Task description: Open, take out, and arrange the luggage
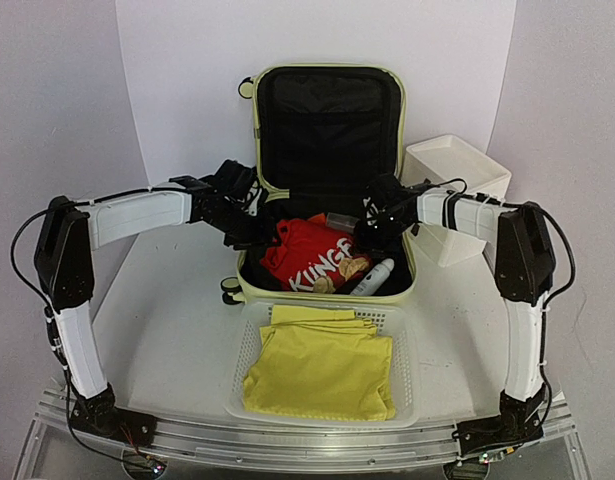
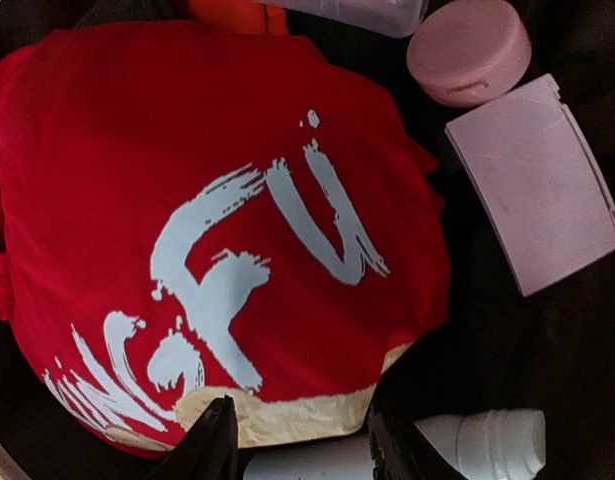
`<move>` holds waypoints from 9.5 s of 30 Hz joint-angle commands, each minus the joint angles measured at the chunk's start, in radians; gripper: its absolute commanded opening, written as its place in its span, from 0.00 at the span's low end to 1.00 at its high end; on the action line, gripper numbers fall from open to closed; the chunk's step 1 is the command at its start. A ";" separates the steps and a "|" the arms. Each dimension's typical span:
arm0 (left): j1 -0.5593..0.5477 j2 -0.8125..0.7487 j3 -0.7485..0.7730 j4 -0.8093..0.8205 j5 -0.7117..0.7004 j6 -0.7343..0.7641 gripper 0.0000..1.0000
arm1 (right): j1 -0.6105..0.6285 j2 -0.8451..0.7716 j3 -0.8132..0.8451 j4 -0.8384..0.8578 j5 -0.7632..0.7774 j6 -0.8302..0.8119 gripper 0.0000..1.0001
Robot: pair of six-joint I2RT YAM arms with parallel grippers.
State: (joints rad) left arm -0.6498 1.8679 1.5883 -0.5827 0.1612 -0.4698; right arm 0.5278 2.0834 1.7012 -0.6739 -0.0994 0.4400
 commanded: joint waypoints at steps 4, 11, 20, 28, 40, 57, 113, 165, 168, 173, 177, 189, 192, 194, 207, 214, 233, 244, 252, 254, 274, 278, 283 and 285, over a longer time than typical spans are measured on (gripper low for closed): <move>0.016 0.127 0.132 -0.031 0.024 0.031 0.52 | -0.035 0.089 0.108 0.033 -0.101 0.003 0.57; 0.018 0.177 0.172 -0.045 0.042 0.044 0.53 | -0.045 0.153 0.129 0.051 -0.199 0.031 0.57; -0.005 0.106 0.158 -0.026 0.045 0.153 0.53 | -0.048 0.063 0.079 0.080 -0.214 0.097 0.32; -0.065 0.089 0.156 0.025 0.008 0.215 0.53 | -0.061 -0.003 0.024 0.076 -0.115 0.189 0.75; -0.096 0.080 0.123 0.057 0.023 0.233 0.53 | -0.061 0.026 -0.125 0.260 -0.249 0.485 0.73; -0.200 0.146 0.167 0.125 -0.150 0.299 0.70 | -0.033 -0.086 -0.017 0.326 -0.296 0.543 0.00; -0.271 0.022 0.115 -0.088 -0.349 0.408 0.00 | -0.001 -0.265 -0.282 0.366 -0.062 0.806 0.98; -0.598 -0.321 -0.402 -0.157 -0.053 0.689 0.00 | 0.637 -0.880 -0.851 0.017 0.428 1.123 0.00; -0.631 -0.314 -0.435 -0.154 -0.032 0.705 0.00 | 0.711 -0.858 -0.876 -0.001 0.455 1.189 0.00; -0.675 -0.291 -0.464 -0.145 -0.018 0.705 0.01 | 0.786 -0.805 -0.918 -0.009 0.469 1.266 0.00; -0.704 -0.280 -0.464 -0.146 0.008 0.692 0.05 | 0.832 -0.802 -0.943 -0.022 0.504 1.299 0.00; -0.744 -0.351 -0.418 -0.183 -0.080 0.537 0.57 | 0.894 -0.802 -0.850 -0.135 0.586 1.218 0.50; -0.742 -0.417 -0.392 -0.189 -0.150 0.482 0.72 | 0.894 -0.860 -0.821 -0.131 0.650 1.092 0.52; -0.741 -0.461 -0.385 -0.189 -0.211 0.440 0.77 | 0.894 -0.902 -0.814 -0.078 0.672 0.995 0.52; -0.708 -0.385 -0.397 -0.140 0.111 0.324 0.00 | 0.894 -0.680 -0.730 0.259 0.233 0.585 0.00; -0.682 -0.245 -0.463 -0.097 0.139 0.308 0.00 | 0.875 -0.628 -0.873 0.302 0.247 0.667 0.00; -0.518 -0.392 -0.405 -0.094 0.006 0.229 0.30 | 0.666 -0.785 -0.851 0.316 0.224 0.502 0.00; -0.440 -0.250 -0.411 -0.039 -0.100 0.130 0.02 | 0.477 -0.553 -0.784 0.469 0.189 0.411 0.00; -0.426 -0.103 -0.415 0.029 -0.151 0.140 0.00 | 0.385 -0.474 -0.849 0.520 0.211 0.428 0.00; -0.428 -0.120 -0.406 0.024 -0.151 0.157 0.00 | 0.379 -0.498 -0.861 0.517 0.215 0.431 0.00; -0.254 -0.327 -0.143 -0.089 -0.404 0.115 0.99 | 0.148 -0.472 -0.331 0.208 0.071 0.128 0.41; -0.169 -0.234 -0.047 -0.084 -0.307 0.070 1.00 | 0.077 -0.359 -0.222 0.204 0.008 0.096 0.50; -0.124 -0.111 0.045 -0.045 -0.215 0.016 0.92 | 0.009 -0.235 -0.126 0.201 -0.064 0.071 0.61; -0.109 -0.061 0.069 -0.024 -0.183 -0.006 0.88 | -0.008 -0.196 -0.100 0.199 -0.075 0.055 0.62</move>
State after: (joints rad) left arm -0.7753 1.7374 1.5814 -0.6510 -0.1112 -0.4160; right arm 0.5507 1.8492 1.5116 -0.4725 -0.1104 0.5419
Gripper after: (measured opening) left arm 0.907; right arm 0.615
